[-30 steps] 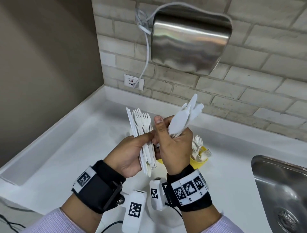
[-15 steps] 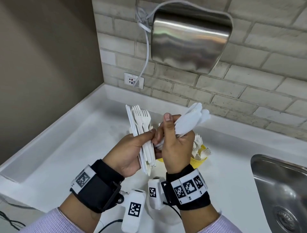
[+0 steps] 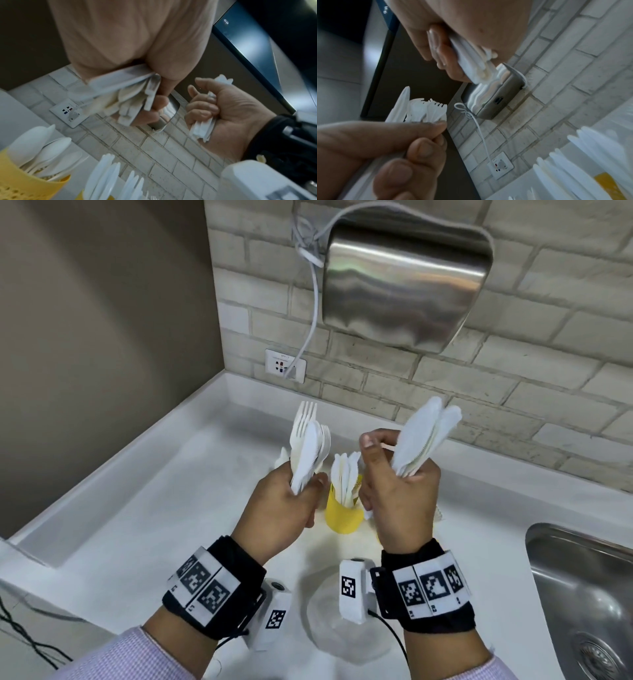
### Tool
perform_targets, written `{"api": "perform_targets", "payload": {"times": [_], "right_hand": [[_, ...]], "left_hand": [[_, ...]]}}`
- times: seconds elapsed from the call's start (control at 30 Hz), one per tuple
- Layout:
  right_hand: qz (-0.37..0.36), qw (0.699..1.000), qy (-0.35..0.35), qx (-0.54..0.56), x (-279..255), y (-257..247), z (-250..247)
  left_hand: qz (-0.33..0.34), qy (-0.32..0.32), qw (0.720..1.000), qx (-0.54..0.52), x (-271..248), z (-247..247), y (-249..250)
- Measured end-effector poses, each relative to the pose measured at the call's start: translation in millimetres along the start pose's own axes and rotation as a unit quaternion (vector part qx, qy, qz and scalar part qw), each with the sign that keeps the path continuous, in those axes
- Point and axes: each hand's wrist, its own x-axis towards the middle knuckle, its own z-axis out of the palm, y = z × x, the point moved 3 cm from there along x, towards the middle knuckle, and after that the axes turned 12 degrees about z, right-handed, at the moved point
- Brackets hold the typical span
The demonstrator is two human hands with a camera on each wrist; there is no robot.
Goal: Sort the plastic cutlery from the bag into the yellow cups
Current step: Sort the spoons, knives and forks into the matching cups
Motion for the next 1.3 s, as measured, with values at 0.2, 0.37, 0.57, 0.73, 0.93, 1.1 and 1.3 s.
{"api": "perform_targets", "payload": {"times": [0.2, 0.37, 0.57, 0.73, 0.93, 1.1, 1.3], "right_hand": [[-0.006, 0.990, -0.086, -0.111, -11.3, -12.1, 11.3], [0.005, 0.987, -0.098, -0.127, -12.2, -18.0, 13.9], [0.004, 0.987, -0.097, -0.127, -12.6, -19.3, 18.0], [0.001, 0.988, -0.100, -0.113, -11.1, -15.7, 16.3], [0.027, 0.995, -0.082, -0.046, -8.2, -13.7, 11.6], [0.042, 0.996, -0.063, 0.036, -6.0, -10.9, 9.8], [0.048, 0.996, -0.037, 0.062, -2.3, -13.6, 6.5]], "left_hand": [[0.039, 0.012, 0.999, 0.015, 2.4, 1.9, -4.8], [0.062, 0.016, 0.997, 0.051, 1.5, 1.7, -6.0], [0.065, 0.037, 0.994, 0.084, 0.4, 2.3, -11.2], [0.068, 0.053, 0.991, 0.102, 2.0, 2.6, -14.4], [0.092, 0.071, 0.986, 0.123, 0.5, 4.4, -7.2], [0.105, 0.070, 0.984, 0.130, 1.3, 5.4, -3.2], [0.109, 0.071, 0.981, 0.142, 1.2, 6.0, -3.8]]}}
